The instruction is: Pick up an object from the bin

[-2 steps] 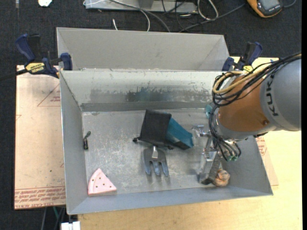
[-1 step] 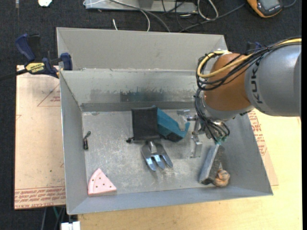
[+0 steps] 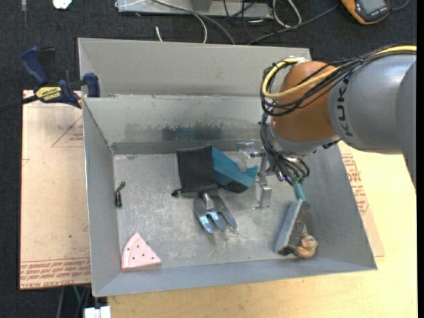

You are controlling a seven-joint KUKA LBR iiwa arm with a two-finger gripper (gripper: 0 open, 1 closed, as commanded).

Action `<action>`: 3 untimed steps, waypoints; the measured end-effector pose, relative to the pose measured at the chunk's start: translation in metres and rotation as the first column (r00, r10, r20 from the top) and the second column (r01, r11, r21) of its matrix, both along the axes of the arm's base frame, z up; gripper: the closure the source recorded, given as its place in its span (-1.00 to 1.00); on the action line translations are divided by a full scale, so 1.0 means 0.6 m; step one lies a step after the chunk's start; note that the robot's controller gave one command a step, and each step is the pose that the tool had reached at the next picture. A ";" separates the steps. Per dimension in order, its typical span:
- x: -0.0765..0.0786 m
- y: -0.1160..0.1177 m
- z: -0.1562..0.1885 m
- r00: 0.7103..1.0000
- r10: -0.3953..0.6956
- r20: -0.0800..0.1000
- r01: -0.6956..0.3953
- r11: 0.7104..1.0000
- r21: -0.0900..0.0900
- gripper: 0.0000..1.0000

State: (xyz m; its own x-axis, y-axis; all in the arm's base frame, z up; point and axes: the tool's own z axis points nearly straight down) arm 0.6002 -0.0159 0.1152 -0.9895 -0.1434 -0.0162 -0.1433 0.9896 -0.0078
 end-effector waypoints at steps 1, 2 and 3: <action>0.005 0.047 -0.038 0.999 0.044 0.017 -0.044 0.999 -0.005 -1.00; 0.009 0.058 -0.032 0.999 0.052 0.015 -0.052 0.999 -0.001 -1.00; 0.015 0.085 -0.050 0.996 0.085 0.033 -0.085 0.996 -0.009 -1.00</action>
Offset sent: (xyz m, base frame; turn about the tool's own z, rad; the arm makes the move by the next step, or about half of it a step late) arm 0.0050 0.0153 -0.0009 -0.0435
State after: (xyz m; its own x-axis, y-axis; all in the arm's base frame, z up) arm 0.6090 0.0348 0.0852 -0.9727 -0.2269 -0.0476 -0.2262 0.9739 -0.0212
